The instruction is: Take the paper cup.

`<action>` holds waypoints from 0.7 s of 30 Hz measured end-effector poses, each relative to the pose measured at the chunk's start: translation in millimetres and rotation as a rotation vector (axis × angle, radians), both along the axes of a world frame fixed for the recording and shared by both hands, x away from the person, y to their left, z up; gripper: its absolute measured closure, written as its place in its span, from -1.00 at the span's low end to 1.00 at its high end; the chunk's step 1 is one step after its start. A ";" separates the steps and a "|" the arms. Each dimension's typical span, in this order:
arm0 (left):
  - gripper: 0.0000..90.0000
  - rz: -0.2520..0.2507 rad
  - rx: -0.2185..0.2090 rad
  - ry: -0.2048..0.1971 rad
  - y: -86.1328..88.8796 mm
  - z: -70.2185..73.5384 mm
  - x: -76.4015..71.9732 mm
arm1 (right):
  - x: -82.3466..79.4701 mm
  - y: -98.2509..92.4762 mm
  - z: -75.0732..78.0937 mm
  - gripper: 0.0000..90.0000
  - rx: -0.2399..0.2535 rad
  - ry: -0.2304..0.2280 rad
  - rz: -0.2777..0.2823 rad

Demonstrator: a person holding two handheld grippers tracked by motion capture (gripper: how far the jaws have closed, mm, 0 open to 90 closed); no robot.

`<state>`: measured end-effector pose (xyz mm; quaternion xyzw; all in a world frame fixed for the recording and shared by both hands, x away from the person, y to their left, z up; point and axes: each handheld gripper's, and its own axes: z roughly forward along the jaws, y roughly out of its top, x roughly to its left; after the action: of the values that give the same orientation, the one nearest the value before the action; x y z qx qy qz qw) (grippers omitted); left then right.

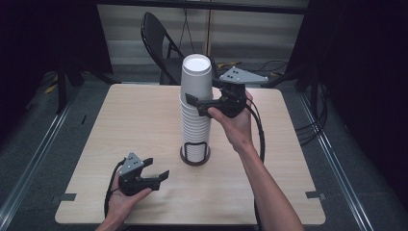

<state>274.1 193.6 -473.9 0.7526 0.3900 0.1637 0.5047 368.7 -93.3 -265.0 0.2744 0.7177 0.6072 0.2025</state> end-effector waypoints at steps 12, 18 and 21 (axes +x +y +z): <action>-0.54 -0.005 0.000 0.003 -1.4 -0.7 0.2 | 6.1 10.9 -3.0 -0.81 -0.023 -0.004 -0.023; -0.54 -0.005 0.000 0.003 -1.4 -0.7 0.1 | 6.3 19.1 -3.1 -0.80 -0.068 -0.012 -0.057; -0.54 -0.004 -0.001 0.007 -0.8 -1.1 0.6 | 5.5 20.0 -2.0 -0.77 -0.073 -0.024 -0.064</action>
<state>274.7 192.8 -475.0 0.7536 0.3904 0.1601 0.5041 374.2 -73.3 -267.0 0.2822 0.7280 0.5769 0.2400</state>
